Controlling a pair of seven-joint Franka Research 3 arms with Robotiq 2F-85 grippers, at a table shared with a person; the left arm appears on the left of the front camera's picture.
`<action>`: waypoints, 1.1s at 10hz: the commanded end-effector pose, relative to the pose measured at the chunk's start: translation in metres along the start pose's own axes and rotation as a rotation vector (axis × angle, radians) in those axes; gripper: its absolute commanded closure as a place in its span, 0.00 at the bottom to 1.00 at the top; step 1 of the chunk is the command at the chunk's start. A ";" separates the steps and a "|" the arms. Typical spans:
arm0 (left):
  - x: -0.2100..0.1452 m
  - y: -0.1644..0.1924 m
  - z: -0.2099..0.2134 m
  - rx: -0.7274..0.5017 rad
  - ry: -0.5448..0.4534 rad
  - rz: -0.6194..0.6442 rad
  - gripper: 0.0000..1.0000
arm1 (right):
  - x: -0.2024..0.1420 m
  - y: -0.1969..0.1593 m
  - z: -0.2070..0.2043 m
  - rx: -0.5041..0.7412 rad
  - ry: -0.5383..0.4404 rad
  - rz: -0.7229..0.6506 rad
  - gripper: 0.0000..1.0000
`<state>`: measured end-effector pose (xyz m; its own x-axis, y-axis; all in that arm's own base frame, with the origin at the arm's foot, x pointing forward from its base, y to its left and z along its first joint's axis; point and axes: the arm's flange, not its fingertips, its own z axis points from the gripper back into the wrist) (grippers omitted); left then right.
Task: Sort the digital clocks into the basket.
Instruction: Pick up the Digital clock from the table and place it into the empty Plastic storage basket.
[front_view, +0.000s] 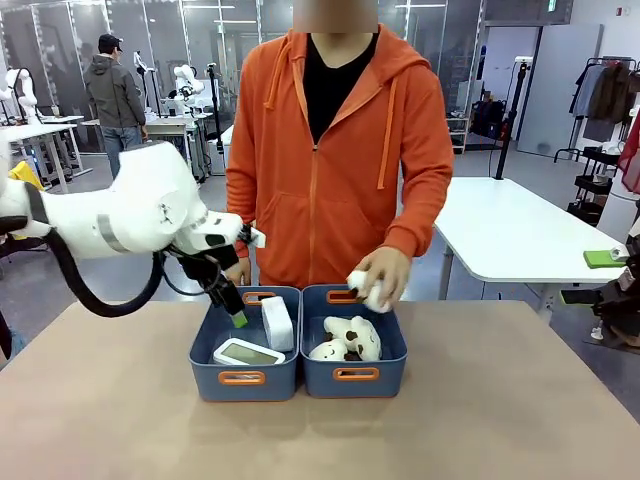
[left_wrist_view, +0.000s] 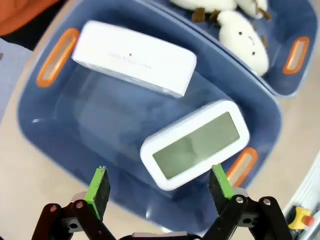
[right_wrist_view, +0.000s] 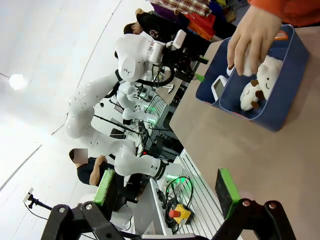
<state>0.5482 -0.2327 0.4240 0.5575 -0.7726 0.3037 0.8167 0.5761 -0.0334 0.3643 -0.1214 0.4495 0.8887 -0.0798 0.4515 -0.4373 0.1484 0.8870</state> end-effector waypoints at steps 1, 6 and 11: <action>-0.043 0.000 0.044 -0.014 -0.070 0.036 0.00 | 0.001 0.001 0.001 0.008 0.000 0.009 0.00; -0.126 0.038 0.113 -0.240 -0.239 0.142 0.00 | 0.001 0.001 0.001 0.008 0.000 0.009 0.00; -0.276 0.080 0.199 -0.095 -0.487 -0.266 0.00 | 0.001 0.001 0.001 0.008 0.000 0.009 0.00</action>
<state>0.4449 0.0636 0.5357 0.3155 -0.6903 0.6511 0.9195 0.3921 -0.0299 0.3644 -0.1216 0.4489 0.8895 -0.0802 0.4498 -0.4358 0.1473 0.8879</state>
